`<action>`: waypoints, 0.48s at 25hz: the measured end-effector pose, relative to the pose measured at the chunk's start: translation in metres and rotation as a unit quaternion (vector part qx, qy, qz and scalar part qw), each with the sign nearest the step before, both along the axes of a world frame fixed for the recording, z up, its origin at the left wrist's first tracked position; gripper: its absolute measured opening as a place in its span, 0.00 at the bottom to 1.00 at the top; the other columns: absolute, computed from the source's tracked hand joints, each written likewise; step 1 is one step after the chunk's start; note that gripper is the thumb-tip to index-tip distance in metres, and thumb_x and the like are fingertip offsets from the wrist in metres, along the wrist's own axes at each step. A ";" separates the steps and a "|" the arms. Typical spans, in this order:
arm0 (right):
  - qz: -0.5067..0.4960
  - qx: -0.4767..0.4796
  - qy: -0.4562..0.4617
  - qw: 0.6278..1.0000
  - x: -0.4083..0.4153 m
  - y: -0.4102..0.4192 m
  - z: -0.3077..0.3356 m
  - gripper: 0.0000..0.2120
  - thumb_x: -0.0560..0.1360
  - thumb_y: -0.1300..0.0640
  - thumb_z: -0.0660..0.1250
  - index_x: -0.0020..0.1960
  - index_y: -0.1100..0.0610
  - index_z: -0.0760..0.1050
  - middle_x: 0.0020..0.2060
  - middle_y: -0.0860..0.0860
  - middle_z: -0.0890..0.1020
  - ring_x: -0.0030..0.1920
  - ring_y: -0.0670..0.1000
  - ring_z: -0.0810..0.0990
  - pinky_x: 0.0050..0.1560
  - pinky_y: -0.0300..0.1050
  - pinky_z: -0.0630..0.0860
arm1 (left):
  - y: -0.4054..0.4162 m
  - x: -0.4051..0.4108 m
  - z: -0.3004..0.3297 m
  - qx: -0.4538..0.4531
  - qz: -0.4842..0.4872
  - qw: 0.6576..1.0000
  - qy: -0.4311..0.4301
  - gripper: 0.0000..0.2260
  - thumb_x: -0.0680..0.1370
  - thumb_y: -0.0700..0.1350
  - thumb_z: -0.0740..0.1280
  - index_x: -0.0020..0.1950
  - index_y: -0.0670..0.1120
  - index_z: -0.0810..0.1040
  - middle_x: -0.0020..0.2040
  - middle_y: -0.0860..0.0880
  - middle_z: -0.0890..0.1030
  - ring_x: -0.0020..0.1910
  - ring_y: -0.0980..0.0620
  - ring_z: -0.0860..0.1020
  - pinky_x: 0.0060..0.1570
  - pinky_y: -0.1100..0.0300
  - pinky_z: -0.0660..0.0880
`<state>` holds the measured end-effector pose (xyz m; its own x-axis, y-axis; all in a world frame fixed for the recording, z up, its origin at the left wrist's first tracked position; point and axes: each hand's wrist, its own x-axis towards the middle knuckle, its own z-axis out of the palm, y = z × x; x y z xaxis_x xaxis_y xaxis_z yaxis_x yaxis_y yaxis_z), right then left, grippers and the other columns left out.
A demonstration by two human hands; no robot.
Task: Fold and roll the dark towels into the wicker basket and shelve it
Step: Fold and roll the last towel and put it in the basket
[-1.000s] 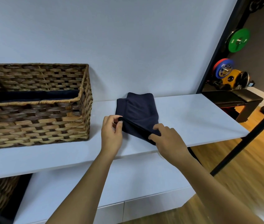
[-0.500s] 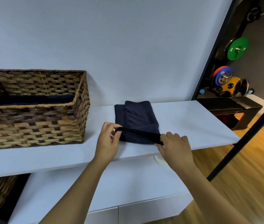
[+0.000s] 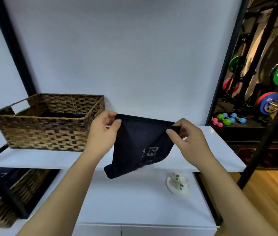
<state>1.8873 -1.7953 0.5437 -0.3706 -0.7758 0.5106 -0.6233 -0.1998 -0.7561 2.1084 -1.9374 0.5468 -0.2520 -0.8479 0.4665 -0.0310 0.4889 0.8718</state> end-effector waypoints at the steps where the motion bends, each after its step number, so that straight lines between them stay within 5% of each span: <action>1: 0.014 0.002 -0.004 1.000 -0.002 0.007 0.007 0.06 0.77 0.54 0.71 0.43 0.50 0.75 0.36 0.51 0.80 0.37 0.51 0.75 0.40 0.40 0.72 | 0.010 0.002 0.005 0.004 0.003 1.000 0.008 0.02 0.77 0.45 0.68 0.49 0.51 0.79 0.46 0.46 0.84 0.48 0.44 0.82 0.54 0.44 0.78; 5: 0.042 0.009 0.007 0.999 -0.011 0.026 0.026 0.07 0.78 0.56 0.70 0.50 0.47 0.74 0.36 0.49 0.76 0.33 0.45 0.72 0.37 0.36 0.70 | 0.048 0.011 0.025 0.004 0.033 0.999 0.009 0.11 0.81 0.37 0.66 0.44 0.52 0.76 0.37 0.53 0.80 0.28 0.61 0.75 0.31 0.65 0.71; 8: 0.051 0.032 -0.024 0.998 -0.018 0.026 0.033 0.09 0.79 0.58 0.70 0.57 0.48 0.78 0.34 0.46 0.74 0.32 0.42 0.71 0.40 0.37 0.70 | 0.064 0.015 0.032 0.024 0.041 0.999 0.000 0.11 0.81 0.36 0.66 0.43 0.51 0.76 0.38 0.52 0.80 0.27 0.63 0.73 0.31 0.65 0.68; 12: 0.063 0.066 -0.098 0.991 -0.025 0.018 0.032 0.05 0.79 0.59 0.69 0.48 0.51 0.81 0.29 0.44 0.77 0.30 0.42 0.74 0.38 0.43 0.73 | 0.066 0.010 0.036 0.046 0.019 0.999 0.004 0.11 0.82 0.36 0.65 0.44 0.50 0.77 0.37 0.56 0.83 0.32 0.62 0.77 0.34 0.67 0.71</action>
